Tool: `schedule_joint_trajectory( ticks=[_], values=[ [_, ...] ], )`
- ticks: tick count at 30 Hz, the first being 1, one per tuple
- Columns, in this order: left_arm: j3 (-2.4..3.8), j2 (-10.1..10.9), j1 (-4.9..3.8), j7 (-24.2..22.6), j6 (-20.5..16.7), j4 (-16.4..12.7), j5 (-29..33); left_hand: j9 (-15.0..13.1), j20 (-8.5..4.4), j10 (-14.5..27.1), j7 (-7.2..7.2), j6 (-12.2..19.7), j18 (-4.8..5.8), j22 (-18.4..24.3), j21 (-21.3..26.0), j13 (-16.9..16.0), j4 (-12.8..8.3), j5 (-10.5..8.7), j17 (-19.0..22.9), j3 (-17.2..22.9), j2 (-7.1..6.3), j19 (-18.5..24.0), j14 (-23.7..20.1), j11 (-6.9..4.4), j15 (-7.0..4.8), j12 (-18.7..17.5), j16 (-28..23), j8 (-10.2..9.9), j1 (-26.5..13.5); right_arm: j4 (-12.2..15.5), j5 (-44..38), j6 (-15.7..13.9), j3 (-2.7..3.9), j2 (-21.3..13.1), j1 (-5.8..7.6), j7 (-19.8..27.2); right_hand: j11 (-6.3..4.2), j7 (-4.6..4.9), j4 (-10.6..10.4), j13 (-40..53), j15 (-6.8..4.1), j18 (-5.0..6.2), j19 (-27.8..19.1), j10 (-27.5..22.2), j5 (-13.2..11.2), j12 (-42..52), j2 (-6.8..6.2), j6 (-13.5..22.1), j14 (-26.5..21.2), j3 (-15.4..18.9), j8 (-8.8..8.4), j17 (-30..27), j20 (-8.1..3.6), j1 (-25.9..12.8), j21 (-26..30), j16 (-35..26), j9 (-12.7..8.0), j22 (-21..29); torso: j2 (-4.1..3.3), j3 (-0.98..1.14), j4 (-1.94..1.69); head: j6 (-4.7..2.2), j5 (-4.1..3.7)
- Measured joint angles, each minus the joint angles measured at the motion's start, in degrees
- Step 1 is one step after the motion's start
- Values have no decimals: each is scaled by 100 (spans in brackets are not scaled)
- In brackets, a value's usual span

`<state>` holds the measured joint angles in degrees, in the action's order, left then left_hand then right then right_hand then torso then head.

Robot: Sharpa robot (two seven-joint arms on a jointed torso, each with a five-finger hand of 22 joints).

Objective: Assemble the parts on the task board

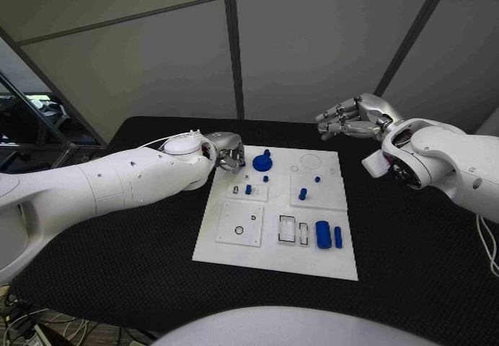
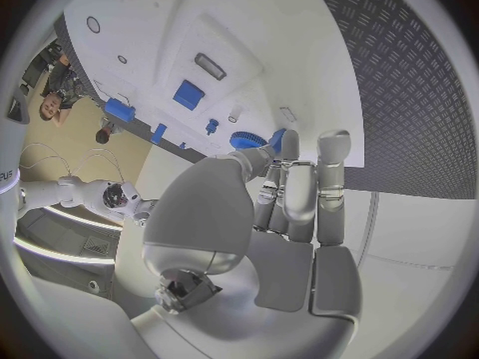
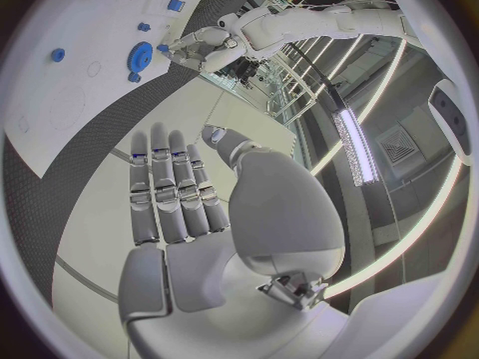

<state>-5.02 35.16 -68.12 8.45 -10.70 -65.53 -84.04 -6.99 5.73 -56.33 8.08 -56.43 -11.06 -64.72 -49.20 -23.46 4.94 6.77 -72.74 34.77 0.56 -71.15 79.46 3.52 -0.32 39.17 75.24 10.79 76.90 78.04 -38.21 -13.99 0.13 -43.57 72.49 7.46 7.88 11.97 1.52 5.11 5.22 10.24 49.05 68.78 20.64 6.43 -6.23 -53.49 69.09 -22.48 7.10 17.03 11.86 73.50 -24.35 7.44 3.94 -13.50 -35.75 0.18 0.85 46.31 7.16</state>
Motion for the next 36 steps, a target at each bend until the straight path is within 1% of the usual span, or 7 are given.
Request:
schedule_joint_trajectory(
  ticks=[8,10,11,17,25,32,36],
  values=[
    [2,-47,-3,-9,2,67,-5,-2,1,-1,0,0,0,-50,-20,-51,-19,-2,-38,98,-33,0,-1,1,1,71,44,39,-85,0,0,12,0,4,0,1,0,0,0,0,0,0,0,0,0,0,0,0,0,0,0,0,0,0,0,0,0,0,-1,-1,2,1,-5],
    [-1,-48,-2,-16,11,70,-8,-124,1,-15,-52,-135,-2,-57,-20,-60,-52,8,-39,147,-43,0,-1,8,1,77,44,231,-98,0,0,15,0,5,0,2,0,0,0,0,0,0,0,0,0,0,0,0,0,0,0,0,0,0,0,0,0,0,-1,-1,2,5,-13],
    [-5,-48,0,-17,16,70,-9,-120,1,-15,-71,-155,0,-57,-20,-60,-59,8,-39,153,-70,0,-1,8,1,99,44,239,-125,0,0,15,0,5,0,2,0,0,0,1,0,0,0,0,0,0,0,0,0,0,0,0,0,0,0,0,0,-1,-1,-1,2,8,-14],
    [-10,-31,15,-20,40,49,-23,-104,1,18,-71,-156,0,-76,-20,-68,-88,8,-39,182,-123,0,-1,-25,1,99,44,240,-177,0,0,20,0,3,0,2,0,0,0,1,0,0,0,0,0,0,0,0,0,0,0,1,0,0,0,0,0,-1,0,0,1,14,-18],
    [-10,-10,14,-21,38,16,-42,-110,1,18,-71,-156,0,-93,-20,-73,-160,8,-39,219,-178,0,-1,-25,1,99,44,268,-227,1,0,26,0,2,0,2,0,0,0,1,0,0,0,0,0,0,0,0,0,0,0,1,0,0,0,0,0,-1,1,0,-2,11,-18],
    [-10,18,14,-25,28,0,-51,-115,1,34,-72,-154,0,-91,-20,-73,-163,8,-15,221,-201,0,-1,-10,1,99,44,274,-204,2,0,33,0,2,0,2,0,0,0,1,0,0,0,0,0,0,0,0,0,0,0,1,0,0,0,0,0,-1,1,0,-2,18,-18],
    [-8,58,14,-41,-12,-22,-53,-132,1,126,-59,-75,0,-32,108,-63,-212,9,144,173,-318,0,-74,0,11,99,-80,286,-288,1,0,36,0,2,0,2,0,0,0,1,0,0,0,0,0,0,0,0,0,0,0,1,0,0,0,0,0,-2,1,-1,-2,19,-18]
  ],
)
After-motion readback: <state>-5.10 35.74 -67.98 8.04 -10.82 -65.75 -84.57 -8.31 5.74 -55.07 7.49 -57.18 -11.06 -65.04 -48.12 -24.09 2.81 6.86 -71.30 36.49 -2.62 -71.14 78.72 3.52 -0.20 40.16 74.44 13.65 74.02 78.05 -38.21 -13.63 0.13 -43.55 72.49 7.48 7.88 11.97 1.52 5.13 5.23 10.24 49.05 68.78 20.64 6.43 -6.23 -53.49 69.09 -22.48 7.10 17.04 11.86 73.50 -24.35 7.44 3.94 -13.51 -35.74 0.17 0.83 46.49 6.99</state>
